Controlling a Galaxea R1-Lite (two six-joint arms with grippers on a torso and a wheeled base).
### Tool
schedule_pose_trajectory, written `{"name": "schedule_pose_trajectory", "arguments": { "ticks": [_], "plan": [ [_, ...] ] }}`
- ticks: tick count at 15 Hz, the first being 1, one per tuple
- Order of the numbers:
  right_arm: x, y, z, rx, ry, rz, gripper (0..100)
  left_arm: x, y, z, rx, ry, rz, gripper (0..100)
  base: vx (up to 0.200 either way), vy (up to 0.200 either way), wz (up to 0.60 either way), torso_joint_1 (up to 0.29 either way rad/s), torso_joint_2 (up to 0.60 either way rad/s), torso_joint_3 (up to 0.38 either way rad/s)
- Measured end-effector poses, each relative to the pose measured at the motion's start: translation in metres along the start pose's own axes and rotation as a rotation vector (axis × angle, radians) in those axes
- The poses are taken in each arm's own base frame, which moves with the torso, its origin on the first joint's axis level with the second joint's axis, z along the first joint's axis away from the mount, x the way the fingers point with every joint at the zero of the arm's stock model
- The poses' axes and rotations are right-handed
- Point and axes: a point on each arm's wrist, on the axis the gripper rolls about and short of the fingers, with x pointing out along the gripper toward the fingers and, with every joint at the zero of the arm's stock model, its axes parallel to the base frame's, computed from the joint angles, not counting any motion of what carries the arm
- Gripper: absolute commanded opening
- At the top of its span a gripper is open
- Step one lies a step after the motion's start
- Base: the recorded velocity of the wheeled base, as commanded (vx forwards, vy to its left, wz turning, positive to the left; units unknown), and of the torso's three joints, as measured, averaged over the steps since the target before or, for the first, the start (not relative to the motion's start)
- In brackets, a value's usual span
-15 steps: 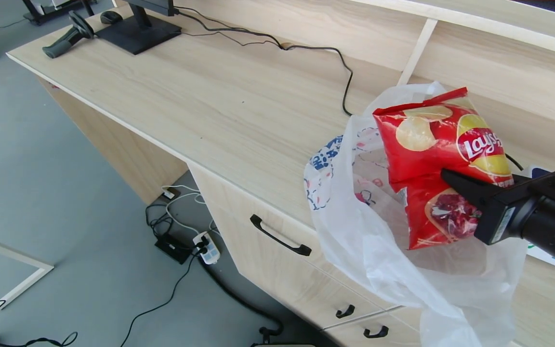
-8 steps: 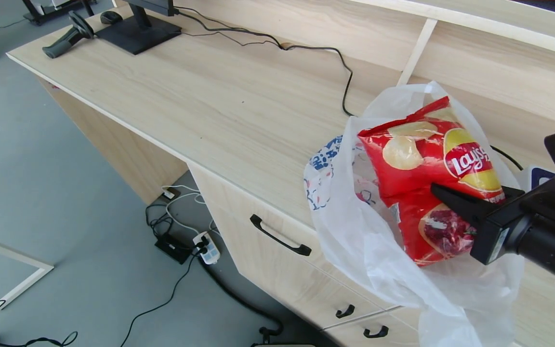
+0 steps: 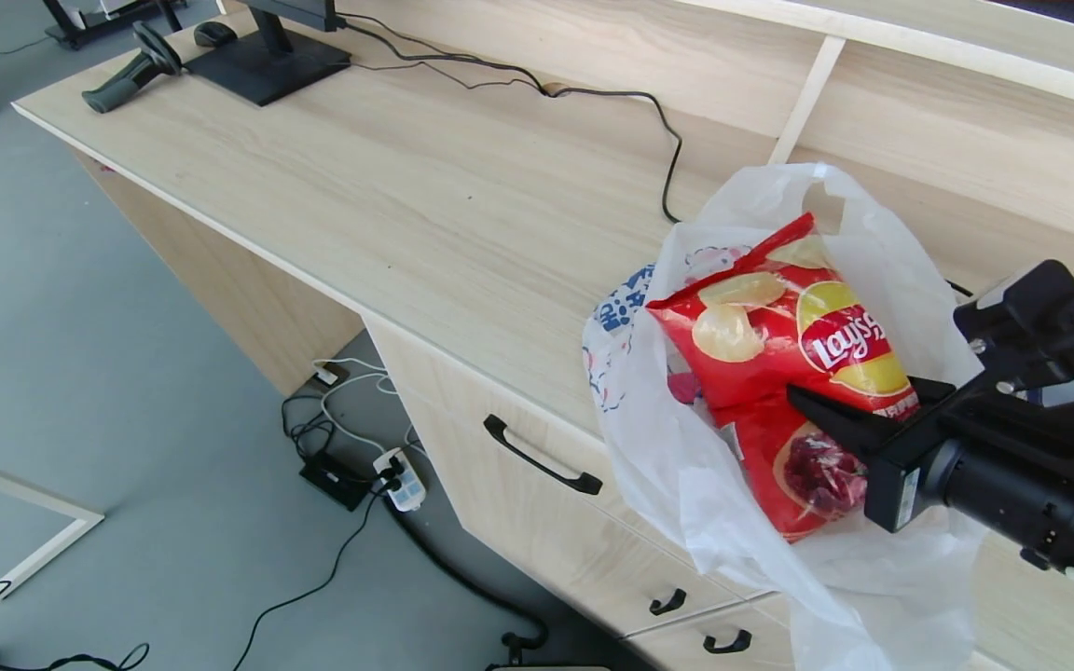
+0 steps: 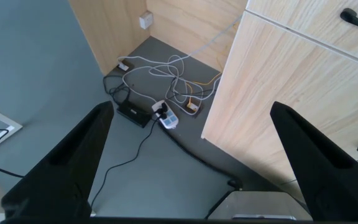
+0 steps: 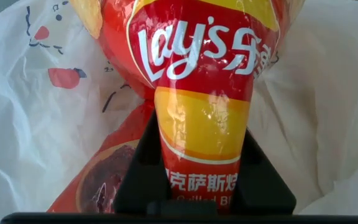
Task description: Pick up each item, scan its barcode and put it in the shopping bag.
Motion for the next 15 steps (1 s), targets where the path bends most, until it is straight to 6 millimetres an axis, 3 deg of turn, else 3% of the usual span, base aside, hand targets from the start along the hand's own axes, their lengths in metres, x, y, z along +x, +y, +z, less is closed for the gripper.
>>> {"name": "schedule_pose_trajectory", "arguments": {
  "ticks": [4, 7, 12, 15],
  "plan": [
    [0.003, -0.001, 0.003, 0.021, -0.014, -0.006, 100, 0.0, 0.0, 0.0, 0.0, 0.0, 0.001, 100, 0.0, 0.0, 0.0, 0.0, 0.0, 0.0],
    [-0.009, -0.003, 0.003, 0.028, -0.057, -0.017, 100, 0.0, 0.0, 0.0, -0.001, 0.0, 0.001, 100, 0.0, 0.0, 0.0, 0.0, 0.0, 0.0],
    [-0.059, -0.012, -0.008, -0.004, -0.128, -0.037, 100, 0.0, 0.0, 0.0, -0.001, 0.0, 0.0, 100, 0.0, 0.0, 0.0, 0.0, 0.0, 0.0],
    [-0.091, -0.015, -0.025, 0.018, -0.151, -0.017, 100, 0.0, 0.0, 0.0, -0.001, 0.0, 0.0, 100, 0.0, 0.0, 0.0, 0.0, 0.0, 0.0]
  ]
}}
